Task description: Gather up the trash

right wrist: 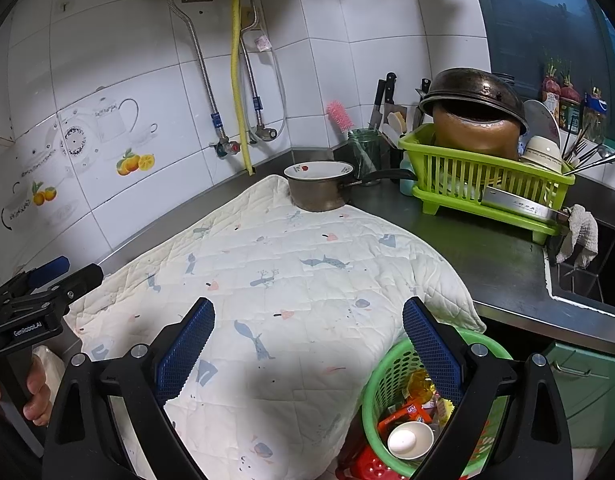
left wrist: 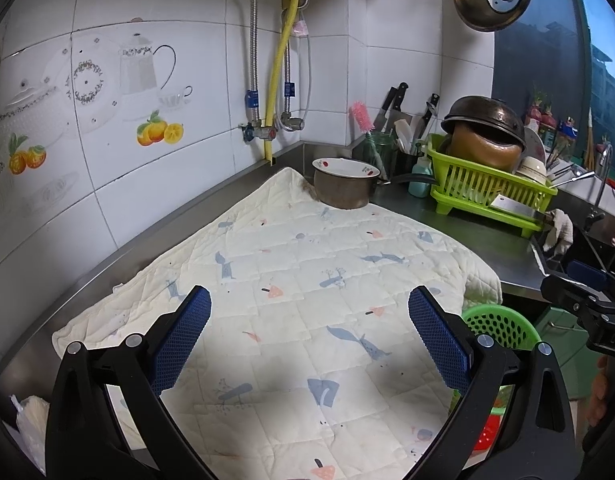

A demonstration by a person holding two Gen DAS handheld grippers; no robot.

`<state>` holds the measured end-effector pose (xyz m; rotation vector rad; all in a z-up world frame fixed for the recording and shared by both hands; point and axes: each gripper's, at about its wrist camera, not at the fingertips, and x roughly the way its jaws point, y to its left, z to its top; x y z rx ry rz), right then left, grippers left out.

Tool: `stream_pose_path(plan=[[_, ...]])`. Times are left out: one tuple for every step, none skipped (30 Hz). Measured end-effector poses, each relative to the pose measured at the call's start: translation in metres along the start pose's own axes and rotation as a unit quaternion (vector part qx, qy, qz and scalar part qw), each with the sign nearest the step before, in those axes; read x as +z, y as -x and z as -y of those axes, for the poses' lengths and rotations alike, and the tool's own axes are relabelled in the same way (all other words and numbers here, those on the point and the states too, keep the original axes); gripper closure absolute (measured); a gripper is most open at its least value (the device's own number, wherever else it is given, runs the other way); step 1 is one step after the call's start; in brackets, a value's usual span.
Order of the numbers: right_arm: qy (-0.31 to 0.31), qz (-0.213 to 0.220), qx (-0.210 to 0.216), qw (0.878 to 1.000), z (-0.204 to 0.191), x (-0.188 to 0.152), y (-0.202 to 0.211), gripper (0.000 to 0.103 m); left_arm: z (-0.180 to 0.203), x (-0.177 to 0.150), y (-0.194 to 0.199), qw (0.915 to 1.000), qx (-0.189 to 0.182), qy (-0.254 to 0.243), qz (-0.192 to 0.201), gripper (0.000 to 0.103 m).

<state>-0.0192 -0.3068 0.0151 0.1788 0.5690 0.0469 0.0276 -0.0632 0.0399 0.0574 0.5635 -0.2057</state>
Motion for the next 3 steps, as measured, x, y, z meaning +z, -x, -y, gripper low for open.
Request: stream_pose_path(plan=[[0.000, 0.000, 0.000, 1.000, -0.0003, 0.0000, -0.0003, 0.011, -0.0003, 0.0000, 0.0002, 1.0000, 0.000, 0.000, 0.000, 0.005], [0.000, 0.000, 0.000, 1.000, -0.0003, 0.0000, -0.0004, 0.011, -0.0006, 0.0002, 0.0001, 1.0000, 0.000, 0.000, 0.001, 0.005], [-0.001, -0.001, 0.000, 1.000, -0.0003, 0.0000, -0.0008, 0.011, -0.0010, -0.0001, -0.0005, 1.0000, 0.000, 0.001, 0.001, 0.005]])
